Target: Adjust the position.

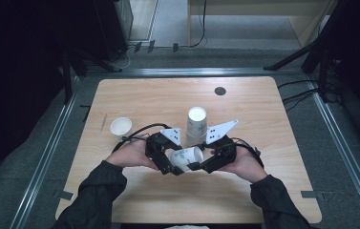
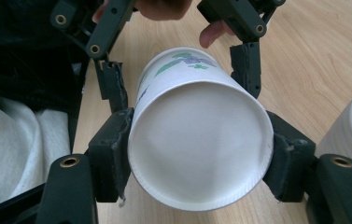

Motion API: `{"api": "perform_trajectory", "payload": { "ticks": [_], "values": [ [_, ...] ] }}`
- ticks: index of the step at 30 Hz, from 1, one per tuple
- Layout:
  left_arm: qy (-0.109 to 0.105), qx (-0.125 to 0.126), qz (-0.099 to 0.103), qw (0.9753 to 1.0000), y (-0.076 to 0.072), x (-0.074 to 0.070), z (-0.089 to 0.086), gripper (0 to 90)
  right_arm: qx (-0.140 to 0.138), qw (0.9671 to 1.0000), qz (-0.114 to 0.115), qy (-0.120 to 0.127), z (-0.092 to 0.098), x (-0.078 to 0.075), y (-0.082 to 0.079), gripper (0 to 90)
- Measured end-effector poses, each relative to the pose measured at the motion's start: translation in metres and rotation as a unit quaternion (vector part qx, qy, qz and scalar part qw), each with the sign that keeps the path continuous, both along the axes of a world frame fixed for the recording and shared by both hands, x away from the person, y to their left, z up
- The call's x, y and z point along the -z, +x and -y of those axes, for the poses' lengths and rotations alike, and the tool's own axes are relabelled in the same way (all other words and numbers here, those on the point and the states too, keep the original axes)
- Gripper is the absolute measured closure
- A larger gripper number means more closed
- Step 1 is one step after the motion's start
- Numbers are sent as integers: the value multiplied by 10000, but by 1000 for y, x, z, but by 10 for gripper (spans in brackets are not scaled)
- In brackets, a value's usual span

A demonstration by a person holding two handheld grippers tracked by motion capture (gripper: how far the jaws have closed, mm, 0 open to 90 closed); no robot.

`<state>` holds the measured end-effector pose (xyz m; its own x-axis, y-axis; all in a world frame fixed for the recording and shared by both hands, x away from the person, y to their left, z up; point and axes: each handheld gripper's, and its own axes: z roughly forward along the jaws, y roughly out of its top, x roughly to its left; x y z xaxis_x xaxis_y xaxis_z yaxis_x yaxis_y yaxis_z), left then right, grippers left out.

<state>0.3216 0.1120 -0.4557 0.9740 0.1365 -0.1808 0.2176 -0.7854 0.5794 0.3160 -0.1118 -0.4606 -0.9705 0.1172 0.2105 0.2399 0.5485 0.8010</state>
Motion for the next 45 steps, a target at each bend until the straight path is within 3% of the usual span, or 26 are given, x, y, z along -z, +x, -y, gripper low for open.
{"api": "perform_trajectory", "payload": {
  "ticks": [7, 10, 13, 18, 32, 40, 45],
  "values": [
    [-352, -133, -121, 9992, 2, 4, -4, 88, 71, 9998, 42, 200, 9, -5, 2, 351],
    [-411, -164, -63, 9990, 1, 5, -4, 88, 88, 9995, 34, 317, 12, -7, 2, 351],
    [-690, -153, -165, 9974, -1, 7, -4, 89, 84, 9993, 4, 374, 14, -9, 2, 351],
    [-840, -160, -89, 9963, -3, 8, -4, 137, 46, 9990, -44, 443, 14, -9, 2, 351],
    [-841, -121, 0, 9964, -2, 7, -10, 248, 27, 9991, -68, 428, 9, -7, 2, 357],
    [-810, -139, -80, 9966, -2, 6, -11, 272, 50, 9990, -115, 434, 8, -6, 2, 353],
    [-744, -248, -120, 9968, -1, 3, -14, 273, 15, 9994, -49, 334, 6, -5, 2, 283]
  ]
}}
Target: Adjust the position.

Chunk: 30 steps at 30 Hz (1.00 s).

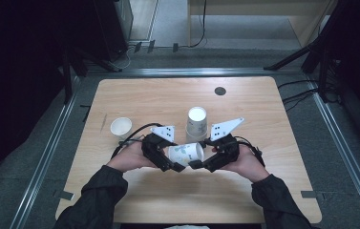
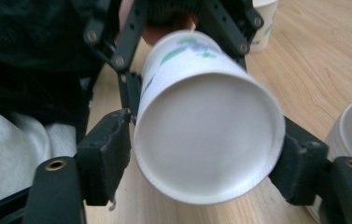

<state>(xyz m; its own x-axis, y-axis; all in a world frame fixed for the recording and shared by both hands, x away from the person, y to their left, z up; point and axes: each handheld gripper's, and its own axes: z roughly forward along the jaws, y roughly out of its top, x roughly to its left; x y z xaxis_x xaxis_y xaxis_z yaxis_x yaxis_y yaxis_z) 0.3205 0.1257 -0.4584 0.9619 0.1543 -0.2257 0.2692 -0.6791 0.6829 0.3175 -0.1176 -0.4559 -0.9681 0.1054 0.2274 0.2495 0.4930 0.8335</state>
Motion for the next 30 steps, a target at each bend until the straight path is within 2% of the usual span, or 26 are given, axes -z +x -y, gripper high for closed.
{"api": "perform_trajectory", "payload": {
  "ticks": [4, 5, 7, 8, 12, 16, 20, 23, 28, 30],
  "values": [
    [178, 2, 112, 9998, -2, -8, -3, 270, -21, 9998, 100, -150, -1, 1, -3, 234],
    [180, -10, 59, 9998, -1, -10, -5, 271, -23, 9998, 95, -164, -2, 2, -3, 228],
    [259, -29, 104, 9996, -1, -13, -7, 271, 7, 9997, 142, -216, -2, 2, -3, 225],
    [317, -24, 65, 9995, 0, -15, -8, 270, 15, 9997, 134, -223, -2, 3, -3, 225],
    [616, -34, 197, 9979, 1, -21, -12, 270, 58, 9995, 145, -265, -1, 3, -3, 229],
    [922, 24, 254, 9954, 1, -23, -10, 269, 79, 9993, 203, -317, -1, 4, -4, 240],
    [1036, 186, 224, 9942, 1, -22, -5, 270, 83, 9990, 206, -383, -3, 7, -4, 244],
    [1298, 273, 240, 9909, 2, -19, 3, 270, 64, 9989, 222, -407, -5, 8, -4, 247],
    [1554, 404, 157, 9869, 1, -10, 13, 269, 11, 9986, 221, -471, -9, 10, -4, 256],
    [1591, 421, 152, 9862, 0, -8, 16, 268, -7, 9986, 201, -489, -11, 11, -4, 263]
  ]
}}
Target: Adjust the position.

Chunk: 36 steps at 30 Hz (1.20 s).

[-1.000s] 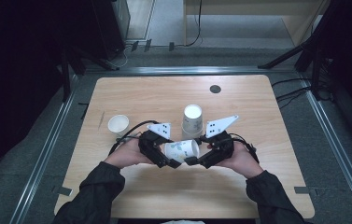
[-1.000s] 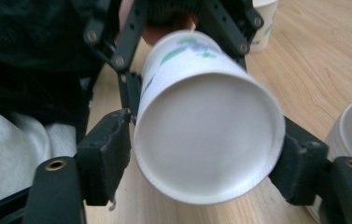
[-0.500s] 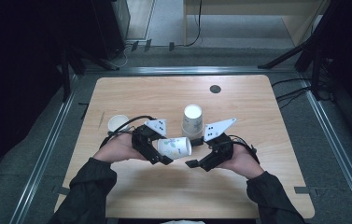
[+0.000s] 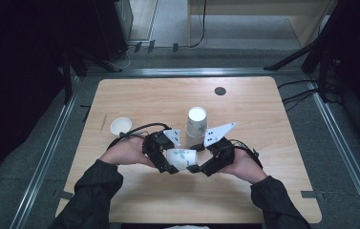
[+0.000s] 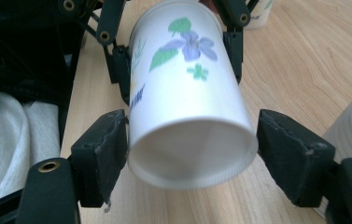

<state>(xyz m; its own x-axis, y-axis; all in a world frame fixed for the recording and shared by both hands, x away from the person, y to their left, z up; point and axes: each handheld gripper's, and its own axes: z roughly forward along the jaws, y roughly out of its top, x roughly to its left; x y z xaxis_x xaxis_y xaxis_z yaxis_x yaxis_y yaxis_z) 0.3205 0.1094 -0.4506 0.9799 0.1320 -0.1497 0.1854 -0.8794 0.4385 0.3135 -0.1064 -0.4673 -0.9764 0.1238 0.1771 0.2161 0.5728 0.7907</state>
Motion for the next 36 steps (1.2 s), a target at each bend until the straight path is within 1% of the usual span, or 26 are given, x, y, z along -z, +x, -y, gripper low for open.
{"api": "perform_trajectory", "payload": {
  "ticks": [3, 6, 7, 9, 12, 14, 17, 18, 22, 23, 26, 27, 31, 33, 35, 36],
  "values": [
    [4, 45, -6, 10000, -1, 2, 3, 268, -25, 10000, -17, -20, -3, 1, -1, 278],
    [25, 69, 19, 10000, -2, 3, 5, 267, -157, 9998, -23, -74, -7, 3, -2, 340],
    [32, 73, 15, 10000, -2, 3, 5, 266, -167, 9998, -16, -93, -8, 3, -2, 349],
    [-40, 48, -15, 10000, -2, 3, 5, 259, -168, 9998, -10, -123, -7, 2, -2, 353],
    [-167, 12, 10, 9999, -2, 2, 3, 227, -163, 9998, 17, -84, -6, 0, -2, 352],
    [-284, -96, -25, 9995, 0, 1, 1, 171, -147, 9999, 11, -31, -5, -1, -2, 352],
    [-441, -186, -43, 9988, 1, 0, -2, 130, -109, 9999, 46, -2, -2, -3, -1, 351],
    [-515, -219, -19, 9984, 1, 0, -3, 129, -84, 10000, 41, 12, -1, -3, -2, 351],
    [-786, -312, -57, 9964, 2, -2, -11, 129, -83, 9999, 54, 86, 3, -6, -1, 350],
    [-869, -374, -57, 9955, 1, -2, -13, 129, -71, 9999, 53, 123, 4, -6, -1, 351],
    [-1013, -433, -61, 9939, 1, -2, -18, 129, -53, 9997, 20, 230, 6, -8, 1, 350],
    [-1105, -474, -78, 9927, 0, -2, -19, 130, -54, 9997, 11, 241, 7, -8, 1, 350],
    [-1282, -541, -133, 9902, -1, 1, -20, 130, -73, 9995, 0, 314, 8, -10, 1, 350],
    [-1413, -525, -216, 9883, -1, 3, -19, 131, -89, 9994, -13, 345, 8, -11, 2, 350],
    [-1469, -517, -206, 9876, -2, 5, -17, 133, -111, 9992, -34, 383, 8, -12, 2, 350],
    [-1536, -508, -267, 9865, -2, 6, -17, 134, -114, 9992, -50, 393, 8, -12, 2, 350]
  ]
}}
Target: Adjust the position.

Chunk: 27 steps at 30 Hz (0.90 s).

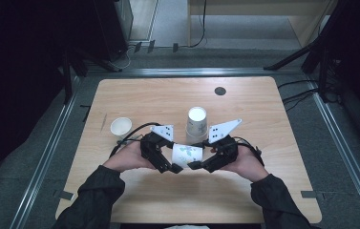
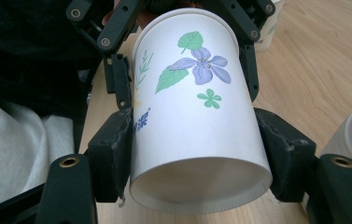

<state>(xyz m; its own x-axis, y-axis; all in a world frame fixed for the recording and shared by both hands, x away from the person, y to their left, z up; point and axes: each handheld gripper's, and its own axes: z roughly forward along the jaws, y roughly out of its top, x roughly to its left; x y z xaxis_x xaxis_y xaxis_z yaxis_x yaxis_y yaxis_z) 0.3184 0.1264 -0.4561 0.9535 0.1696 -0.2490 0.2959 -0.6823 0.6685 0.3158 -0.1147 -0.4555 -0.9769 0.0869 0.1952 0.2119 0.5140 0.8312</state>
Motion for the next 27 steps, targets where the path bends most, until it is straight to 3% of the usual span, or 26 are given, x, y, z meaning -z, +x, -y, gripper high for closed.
{"api": "perform_trajectory", "payload": {
  "ticks": [7, 11, 23, 27],
  "values": [
    [-410, -10, -32, 9992, -1, -2, -1, 152, -33, 10000, -26, 23, 1, 1, 0, 349],
    [-613, -64, -78, 9981, 1, -2, -6, 220, -4, 9999, -120, 116, 4, 0, 1, 352],
    [-492, 8, 8, 9988, 1, -6, -8, 267, -8, 9999, -88, 82, 1, 1, 1, 349],
    [-426, -100, 82, 9990, 2, -8, -12, 266, 72, 10000, 20, 30, 1, 1, 0, 276]
  ]
}}
